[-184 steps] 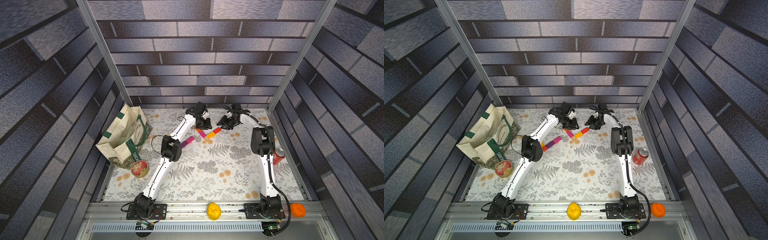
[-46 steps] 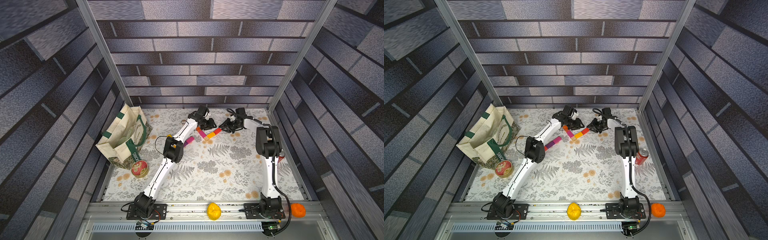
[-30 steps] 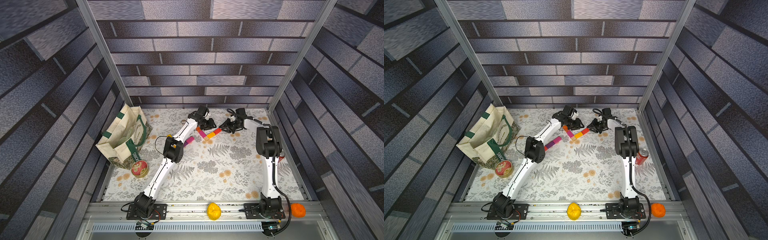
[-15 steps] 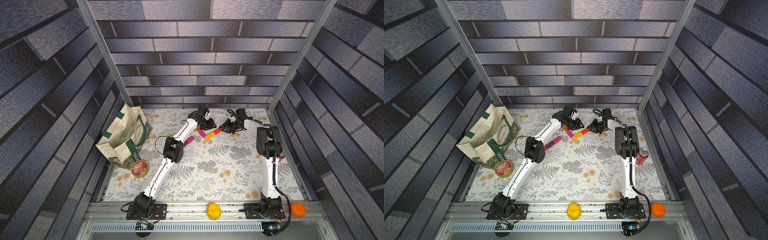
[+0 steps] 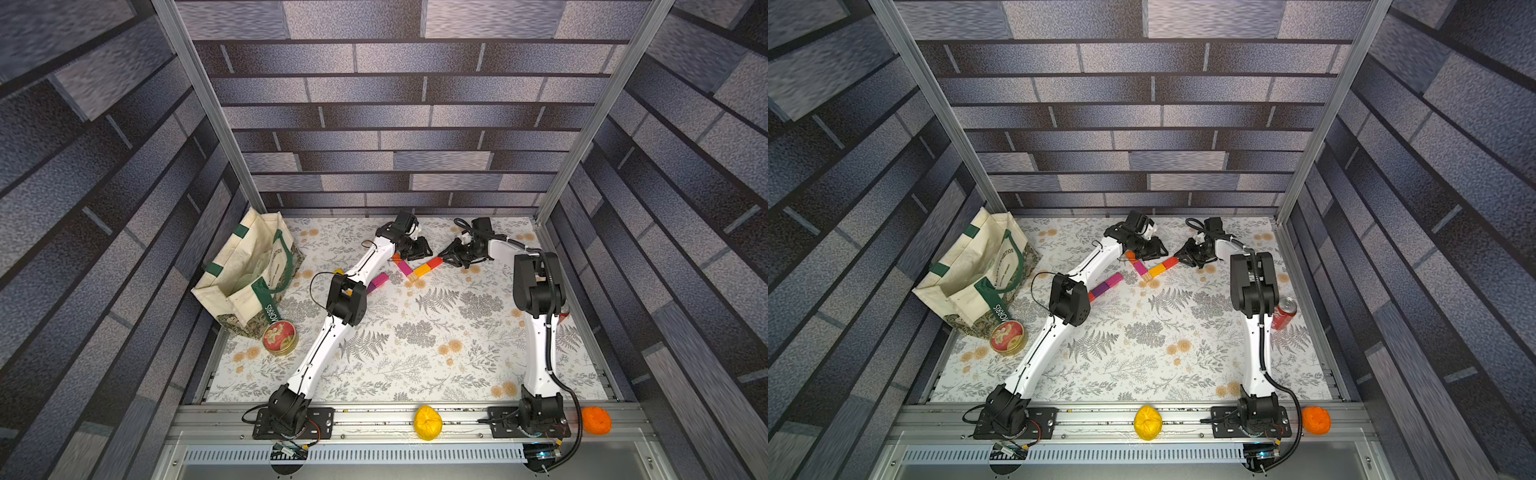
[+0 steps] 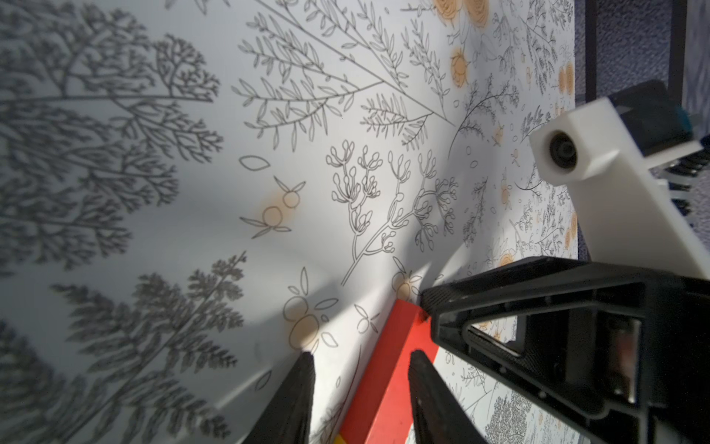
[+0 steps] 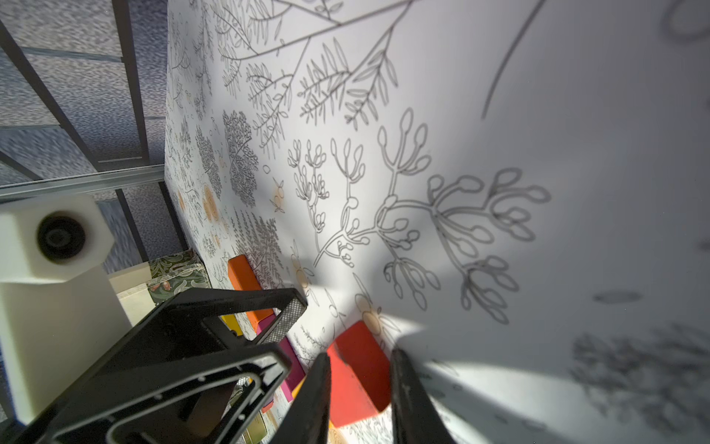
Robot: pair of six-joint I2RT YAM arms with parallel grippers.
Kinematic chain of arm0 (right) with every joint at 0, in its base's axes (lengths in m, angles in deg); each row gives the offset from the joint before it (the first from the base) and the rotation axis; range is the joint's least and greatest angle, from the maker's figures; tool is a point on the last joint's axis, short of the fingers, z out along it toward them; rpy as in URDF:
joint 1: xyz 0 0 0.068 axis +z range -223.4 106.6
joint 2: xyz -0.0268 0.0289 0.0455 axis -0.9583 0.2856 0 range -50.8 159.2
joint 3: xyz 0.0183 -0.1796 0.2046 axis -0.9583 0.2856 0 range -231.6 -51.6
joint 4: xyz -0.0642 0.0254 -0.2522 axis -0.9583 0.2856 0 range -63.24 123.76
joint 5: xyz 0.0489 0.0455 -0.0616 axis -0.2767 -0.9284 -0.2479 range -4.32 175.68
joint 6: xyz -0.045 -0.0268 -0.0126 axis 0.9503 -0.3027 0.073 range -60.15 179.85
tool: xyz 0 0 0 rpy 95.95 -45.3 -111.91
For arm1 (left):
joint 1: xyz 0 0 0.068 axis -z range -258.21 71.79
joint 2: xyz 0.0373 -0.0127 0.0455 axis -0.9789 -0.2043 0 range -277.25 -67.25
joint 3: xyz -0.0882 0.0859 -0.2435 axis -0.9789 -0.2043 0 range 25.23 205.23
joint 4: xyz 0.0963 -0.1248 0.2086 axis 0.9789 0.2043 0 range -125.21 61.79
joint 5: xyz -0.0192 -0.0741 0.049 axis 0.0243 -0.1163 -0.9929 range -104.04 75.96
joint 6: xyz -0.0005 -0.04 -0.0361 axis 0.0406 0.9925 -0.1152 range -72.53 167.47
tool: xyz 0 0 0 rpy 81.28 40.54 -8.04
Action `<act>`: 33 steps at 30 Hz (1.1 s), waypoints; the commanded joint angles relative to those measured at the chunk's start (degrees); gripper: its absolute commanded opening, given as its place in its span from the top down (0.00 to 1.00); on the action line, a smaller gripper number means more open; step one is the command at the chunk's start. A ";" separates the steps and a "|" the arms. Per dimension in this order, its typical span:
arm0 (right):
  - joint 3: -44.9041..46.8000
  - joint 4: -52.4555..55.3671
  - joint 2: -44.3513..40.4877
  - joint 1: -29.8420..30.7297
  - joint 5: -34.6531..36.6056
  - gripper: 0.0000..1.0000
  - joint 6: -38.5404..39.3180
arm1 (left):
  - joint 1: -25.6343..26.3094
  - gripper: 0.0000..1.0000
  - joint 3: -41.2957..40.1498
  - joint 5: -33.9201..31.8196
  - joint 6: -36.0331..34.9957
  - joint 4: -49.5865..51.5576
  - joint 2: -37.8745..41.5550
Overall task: Assemble the letter v with building blocks
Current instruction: Assemble the building block at the center of the board.
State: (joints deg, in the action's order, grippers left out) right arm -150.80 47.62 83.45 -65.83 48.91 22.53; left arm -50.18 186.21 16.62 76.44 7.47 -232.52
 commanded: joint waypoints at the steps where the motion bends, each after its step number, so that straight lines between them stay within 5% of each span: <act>1: 2.41 5.22 1.10 -0.20 3.76 0.71 -0.67 | -0.09 0.57 0.09 -1.74 -1.16 4.99 1.38; 8: 0.96 6.48 1.45 -0.26 4.15 0.69 -0.20 | -0.17 0.52 0.11 -1.99 -1.19 5.02 1.70; 23: -4.58 10.99 1.27 -0.40 6.13 0.37 1.42 | -2.08 0.25 0.29 -1.85 0.73 3.18 3.76; 33: -6.63 12.18 -3.54 -0.74 6.36 0.28 1.22 | -4.24 0.19 0.60 -0.95 0.90 1.71 8.98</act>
State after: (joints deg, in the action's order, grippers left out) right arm -157.01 56.15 83.15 -66.07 53.19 23.45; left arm -53.72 186.52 16.55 77.11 8.19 -230.67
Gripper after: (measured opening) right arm 0.718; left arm 0.810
